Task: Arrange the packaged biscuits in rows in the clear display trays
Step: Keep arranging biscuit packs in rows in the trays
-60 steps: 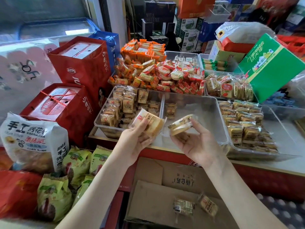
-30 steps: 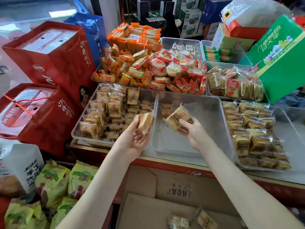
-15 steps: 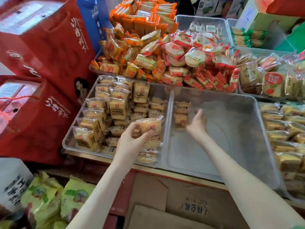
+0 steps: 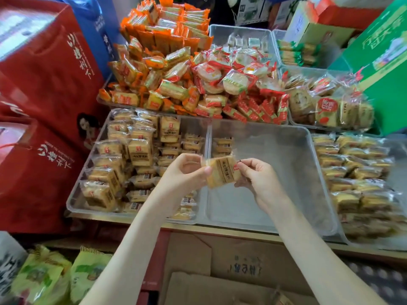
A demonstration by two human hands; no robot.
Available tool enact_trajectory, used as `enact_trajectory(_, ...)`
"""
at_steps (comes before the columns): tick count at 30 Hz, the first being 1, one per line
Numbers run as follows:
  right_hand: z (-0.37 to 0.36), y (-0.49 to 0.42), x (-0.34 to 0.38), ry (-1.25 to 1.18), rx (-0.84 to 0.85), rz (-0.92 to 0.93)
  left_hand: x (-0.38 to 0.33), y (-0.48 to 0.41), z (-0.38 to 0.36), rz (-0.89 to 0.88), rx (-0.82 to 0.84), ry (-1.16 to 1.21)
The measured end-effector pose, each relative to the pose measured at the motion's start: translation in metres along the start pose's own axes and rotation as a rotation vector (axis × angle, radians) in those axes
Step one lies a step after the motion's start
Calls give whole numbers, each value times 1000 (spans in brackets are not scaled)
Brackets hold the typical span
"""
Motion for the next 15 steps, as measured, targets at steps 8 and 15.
enact_trajectory(8, 18, 6, 4, -203, 137, 193, 11, 9, -7, -306, -125, 1)
enact_trajectory(15, 40, 12, 16, 237, 179, 445, 29, 9, -8, -1118, -291, -966)
Point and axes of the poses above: each hand's wrist, its own y-axis away from the middle knuckle, its own z-axis out of the back of the hand, x = y × z, the point moved 1 cm from there along -y, towards the middle knuckle, and after that the axes turned 13 degrees about -y, right-handed, at the moved point
